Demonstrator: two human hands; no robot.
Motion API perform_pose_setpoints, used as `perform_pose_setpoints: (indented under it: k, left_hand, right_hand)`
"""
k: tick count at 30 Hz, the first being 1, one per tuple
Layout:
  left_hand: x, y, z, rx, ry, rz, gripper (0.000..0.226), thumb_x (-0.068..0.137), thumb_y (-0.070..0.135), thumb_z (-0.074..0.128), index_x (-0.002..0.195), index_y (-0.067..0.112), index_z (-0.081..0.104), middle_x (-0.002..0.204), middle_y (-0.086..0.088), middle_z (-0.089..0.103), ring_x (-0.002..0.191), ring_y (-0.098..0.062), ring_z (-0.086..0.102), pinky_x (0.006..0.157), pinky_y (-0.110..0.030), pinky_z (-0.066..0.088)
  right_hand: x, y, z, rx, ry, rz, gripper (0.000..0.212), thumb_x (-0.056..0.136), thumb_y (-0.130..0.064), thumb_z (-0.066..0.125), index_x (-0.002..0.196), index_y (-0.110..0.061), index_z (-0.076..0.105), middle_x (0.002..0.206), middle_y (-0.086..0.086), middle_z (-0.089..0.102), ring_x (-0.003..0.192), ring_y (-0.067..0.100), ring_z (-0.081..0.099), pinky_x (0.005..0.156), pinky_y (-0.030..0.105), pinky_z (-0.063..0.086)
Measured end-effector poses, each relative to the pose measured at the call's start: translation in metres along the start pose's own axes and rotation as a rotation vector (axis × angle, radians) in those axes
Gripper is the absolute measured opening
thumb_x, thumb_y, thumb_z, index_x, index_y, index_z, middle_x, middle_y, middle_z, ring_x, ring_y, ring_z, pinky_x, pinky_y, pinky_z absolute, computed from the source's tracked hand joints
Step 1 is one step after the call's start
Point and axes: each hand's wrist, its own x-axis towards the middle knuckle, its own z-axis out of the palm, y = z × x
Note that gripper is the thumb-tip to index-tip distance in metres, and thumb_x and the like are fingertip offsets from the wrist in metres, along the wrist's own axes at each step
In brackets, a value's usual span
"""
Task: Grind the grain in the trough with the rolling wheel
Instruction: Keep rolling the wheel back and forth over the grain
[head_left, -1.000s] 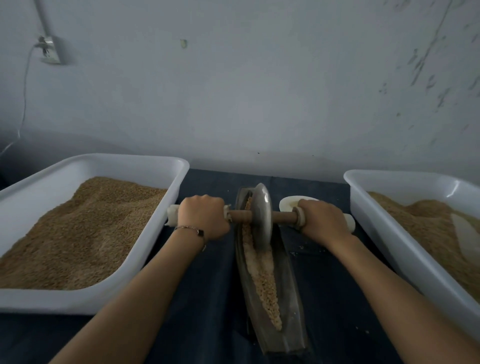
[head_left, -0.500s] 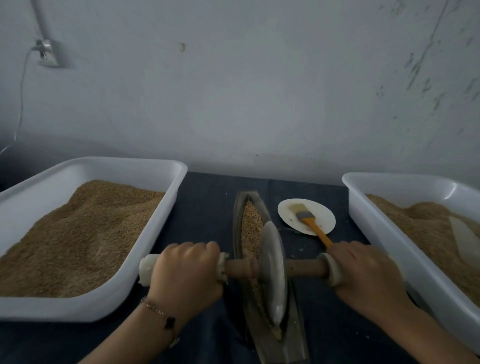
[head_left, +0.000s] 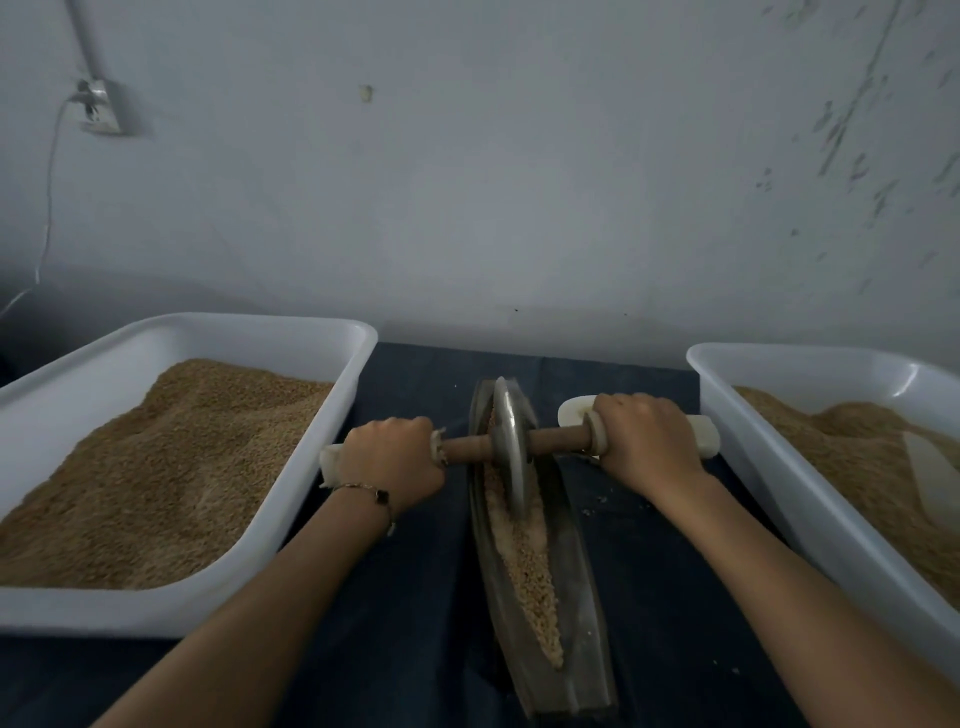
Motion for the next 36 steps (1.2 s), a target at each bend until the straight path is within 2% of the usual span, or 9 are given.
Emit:
perform_pose_setpoints:
  k: [7, 11, 13, 18, 22, 26, 29, 34, 36]
  left_hand:
    - [-0.048, 0.013, -0.017, 0.093, 0.129, 0.151, 0.022, 0.086, 0.04, 0.053, 0.079, 0.026, 0.037, 0.073, 0.01, 0.05, 0.063, -0.01, 0.044, 0.06, -0.025, 0.033]
    - [-0.078, 0.02, -0.031, 0.106, 0.303, 0.349, 0.044, 0.041, 0.032, 0.086, 0.06, 0.02, 0.049, 0.05, 0.004, 0.049, 0.04, -0.014, 0.045, 0.045, -0.025, 0.03]
    - [-0.079, 0.02, -0.031, 0.103, 0.348, 0.362, 0.045, 0.032, 0.027, 0.086, 0.055, 0.017, 0.049, 0.045, 0.002, 0.047, 0.036, -0.016, 0.044, 0.042, -0.023, 0.029]
    - [-0.042, 0.021, -0.025, 0.187, 0.165, 0.226, 0.032, 0.076, 0.043, 0.059, 0.066, 0.027, 0.032, 0.06, 0.011, 0.039, 0.054, -0.009, 0.039, 0.056, -0.026, 0.032]
    - [0.003, 0.016, -0.021, 0.15, 0.047, 0.199, 0.024, 0.08, 0.042, 0.048, 0.063, 0.026, 0.042, 0.059, 0.011, 0.045, 0.051, -0.007, 0.04, 0.054, -0.025, 0.033]
    - [0.023, 0.012, -0.022, 0.124, -0.116, 0.144, 0.021, 0.081, 0.038, 0.049, 0.066, 0.024, 0.054, 0.062, 0.008, 0.056, 0.056, -0.008, 0.052, 0.054, -0.023, 0.04]
    - [-0.001, 0.011, -0.015, 0.052, -0.028, 0.079, 0.023, 0.082, 0.038, 0.051, 0.064, 0.025, 0.047, 0.059, 0.01, 0.052, 0.052, -0.007, 0.049, 0.049, -0.022, 0.035]
    - [-0.086, 0.015, -0.008, -0.048, 0.454, 0.182, 0.02, 0.075, 0.023, 0.06, 0.06, 0.015, 0.05, 0.051, -0.001, 0.05, 0.041, -0.02, 0.047, 0.043, -0.027, 0.036]
    - [-0.111, 0.015, -0.012, -0.052, 0.492, 0.242, 0.015, 0.068, 0.023, 0.061, 0.061, 0.015, 0.051, 0.053, 0.0, 0.049, 0.042, -0.02, 0.046, 0.043, -0.029, 0.036]
  right_hand:
    - [-0.055, 0.002, -0.019, 0.064, -0.014, -0.059, 0.026, 0.076, -0.019, 0.069, 0.1, -0.021, 0.06, 0.094, -0.003, 0.064, 0.082, 0.019, 0.058, 0.07, 0.033, 0.044]
    - [-0.089, 0.002, -0.026, 0.204, 0.096, -0.123, 0.043, 0.043, -0.009, 0.088, 0.069, -0.022, 0.056, 0.062, -0.007, 0.056, 0.05, 0.013, 0.051, 0.044, 0.025, 0.037]
    - [-0.09, 0.004, -0.026, 0.223, 0.046, -0.137, 0.044, 0.043, -0.016, 0.087, 0.068, -0.027, 0.053, 0.058, -0.013, 0.048, 0.048, 0.007, 0.046, 0.043, 0.017, 0.031]
    - [-0.053, 0.011, -0.018, 0.236, -0.361, -0.066, 0.018, 0.075, -0.033, 0.061, 0.085, -0.039, 0.047, 0.065, -0.015, 0.045, 0.059, 0.003, 0.044, 0.052, 0.022, 0.031]
    - [-0.013, 0.009, -0.009, 0.303, -0.51, 0.001, 0.006, 0.075, -0.029, 0.056, 0.08, -0.031, 0.053, 0.071, -0.012, 0.047, 0.07, 0.013, 0.052, 0.053, 0.026, 0.034]
    - [0.011, 0.006, -0.009, 0.314, -0.609, 0.052, 0.018, 0.075, -0.025, 0.054, 0.089, -0.024, 0.065, 0.083, -0.004, 0.061, 0.079, 0.017, 0.058, 0.06, 0.029, 0.041]
    - [0.0, 0.0, -0.018, 0.214, -0.445, 0.016, 0.011, 0.074, -0.025, 0.055, 0.084, -0.027, 0.059, 0.076, -0.008, 0.056, 0.074, 0.018, 0.055, 0.057, 0.03, 0.036]
    - [-0.068, -0.014, -0.033, 0.11, 0.315, -0.194, 0.024, 0.056, -0.011, 0.078, 0.071, -0.012, 0.059, 0.064, 0.005, 0.059, 0.056, 0.024, 0.055, 0.052, 0.03, 0.04]
    - [-0.09, -0.011, -0.038, 0.118, 0.448, -0.228, 0.025, 0.056, -0.007, 0.077, 0.074, -0.011, 0.06, 0.066, 0.005, 0.058, 0.057, 0.023, 0.054, 0.056, 0.029, 0.038]
